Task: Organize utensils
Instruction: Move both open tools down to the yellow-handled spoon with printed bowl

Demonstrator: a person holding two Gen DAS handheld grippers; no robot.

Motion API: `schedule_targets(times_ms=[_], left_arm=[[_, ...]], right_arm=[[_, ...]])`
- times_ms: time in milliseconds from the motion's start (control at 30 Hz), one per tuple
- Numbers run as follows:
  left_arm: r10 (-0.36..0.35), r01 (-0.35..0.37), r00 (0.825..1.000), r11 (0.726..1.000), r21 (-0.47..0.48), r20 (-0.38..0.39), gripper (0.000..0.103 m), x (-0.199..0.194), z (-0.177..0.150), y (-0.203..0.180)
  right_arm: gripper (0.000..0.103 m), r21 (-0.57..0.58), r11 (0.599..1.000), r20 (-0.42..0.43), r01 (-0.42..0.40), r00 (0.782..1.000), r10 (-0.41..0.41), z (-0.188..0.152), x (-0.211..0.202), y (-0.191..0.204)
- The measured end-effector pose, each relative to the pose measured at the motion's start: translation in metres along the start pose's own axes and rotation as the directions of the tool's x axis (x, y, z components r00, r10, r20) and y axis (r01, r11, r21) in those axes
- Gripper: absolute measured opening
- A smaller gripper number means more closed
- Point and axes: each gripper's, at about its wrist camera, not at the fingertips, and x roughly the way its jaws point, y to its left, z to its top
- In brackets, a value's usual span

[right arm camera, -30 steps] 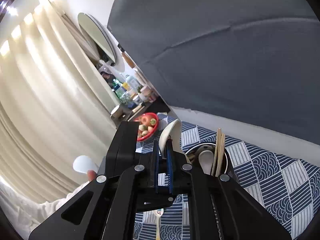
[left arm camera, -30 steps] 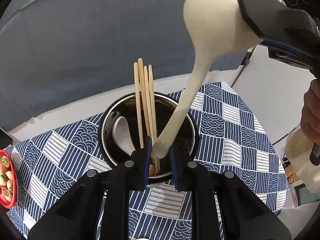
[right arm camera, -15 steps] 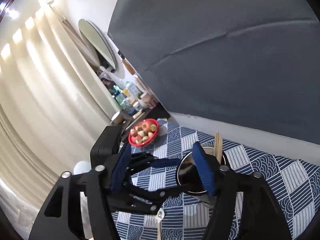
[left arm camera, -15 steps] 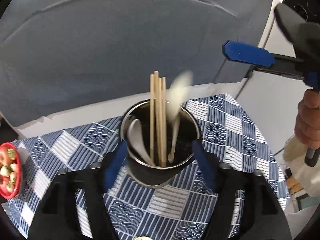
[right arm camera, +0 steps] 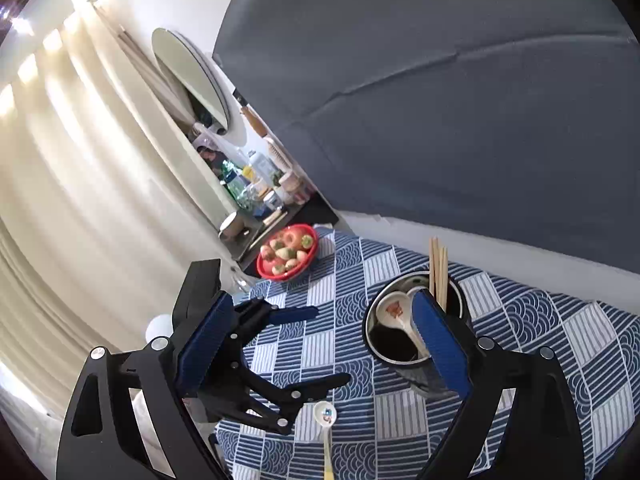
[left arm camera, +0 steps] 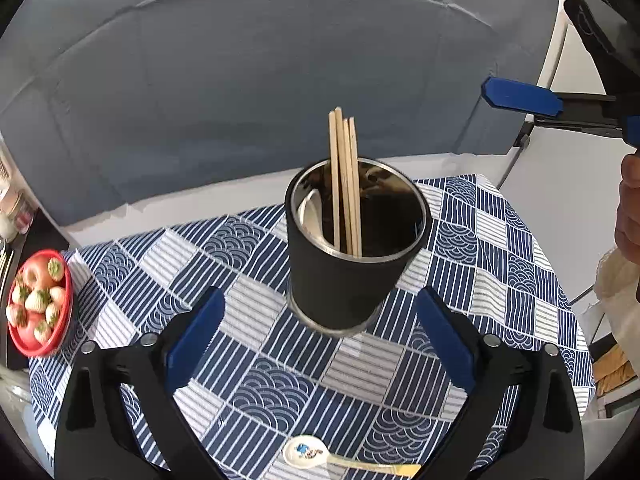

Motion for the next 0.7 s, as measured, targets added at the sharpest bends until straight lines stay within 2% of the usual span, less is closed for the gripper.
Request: schedule_targets(times_ms=[367, 467, 600, 700], left_arm=[[0.032, -0.035, 0.996, 0.999, -0.034, -0.080, 0.097, 0.001, -0.043, 0.017], [0.021, -0.024, 0.995, 0.999, -0.028, -0.096, 0.097, 0.001, -0.056, 0.019], [0.014, -0.017, 0.993, 1.000, -0.017, -0.121, 0.097, 0.004, -0.071, 0.021], [-0.006, 0.005, 0.990, 1.000, -0.004, -0.141, 0.097, 0.008, -0.081, 0.024]], right_arm=[[0.090, -0.062, 0.997, -0.064, 0.048, 0.997, -0.052, -0.034, 0.014, 0.026], [0.093, -0.074, 0.995, -0.034, 0.071, 0.997, -0.074, -0.047, 0.015, 0.035], [0.095, -0.111, 0.980, 0.040, 0.163, 0.986, -0.159, -0.065, 0.014, 0.048], [0.095, -0.153, 0.967, 0.035, 0.204, 0.979, -0.201, -0.080, 0.021, 0.055]])
